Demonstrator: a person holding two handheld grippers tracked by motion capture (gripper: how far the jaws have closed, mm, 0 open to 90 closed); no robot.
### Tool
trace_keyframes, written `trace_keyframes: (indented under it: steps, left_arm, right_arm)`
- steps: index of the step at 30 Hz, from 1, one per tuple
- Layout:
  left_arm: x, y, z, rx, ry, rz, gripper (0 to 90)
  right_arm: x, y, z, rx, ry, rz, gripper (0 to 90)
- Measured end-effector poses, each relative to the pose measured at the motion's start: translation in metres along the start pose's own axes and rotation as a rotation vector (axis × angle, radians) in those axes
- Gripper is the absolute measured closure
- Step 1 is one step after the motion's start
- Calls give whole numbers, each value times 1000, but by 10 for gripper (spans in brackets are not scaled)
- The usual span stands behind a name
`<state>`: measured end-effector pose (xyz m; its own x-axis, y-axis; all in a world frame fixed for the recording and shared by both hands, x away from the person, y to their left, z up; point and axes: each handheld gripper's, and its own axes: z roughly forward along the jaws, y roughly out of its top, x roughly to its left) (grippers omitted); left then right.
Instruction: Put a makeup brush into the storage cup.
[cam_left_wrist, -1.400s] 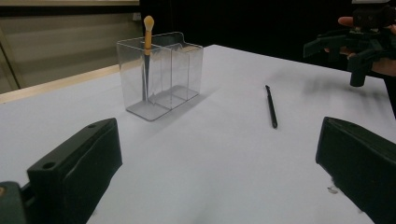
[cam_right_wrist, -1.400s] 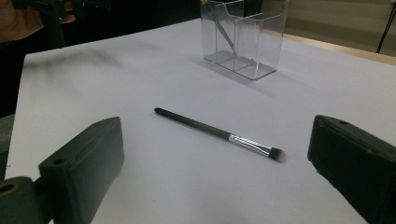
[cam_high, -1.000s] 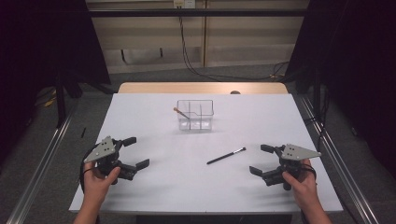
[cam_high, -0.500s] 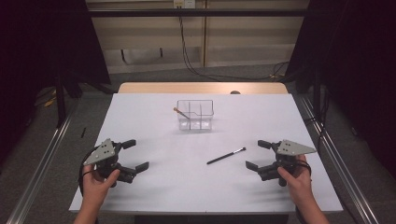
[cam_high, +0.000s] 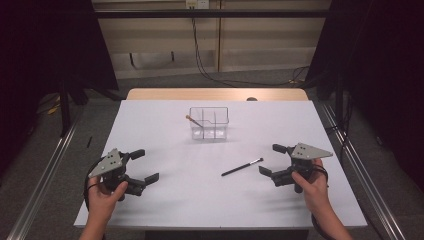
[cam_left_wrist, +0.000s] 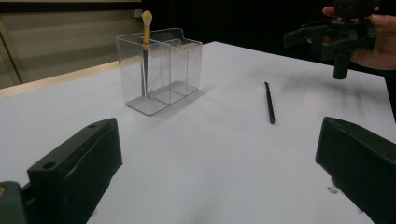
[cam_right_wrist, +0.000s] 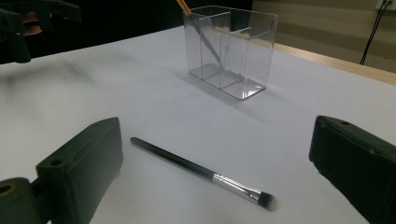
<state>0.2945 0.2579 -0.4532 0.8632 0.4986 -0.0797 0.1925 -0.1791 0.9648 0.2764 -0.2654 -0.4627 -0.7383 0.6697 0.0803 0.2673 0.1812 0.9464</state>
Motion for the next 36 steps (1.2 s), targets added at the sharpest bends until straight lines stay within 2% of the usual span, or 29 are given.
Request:
trace_keyframes:
  steps: [14, 36]
  left_arm:
    - [0, -1, 1, 14, 1, 5, 3]
    - [0, 0, 3, 10, -10, 6, 4]
  right_arm:
    - [-8, 6, 14, 3, -2, 7, 24]
    - [-16, 19, 37, 15, 5, 10, 29]
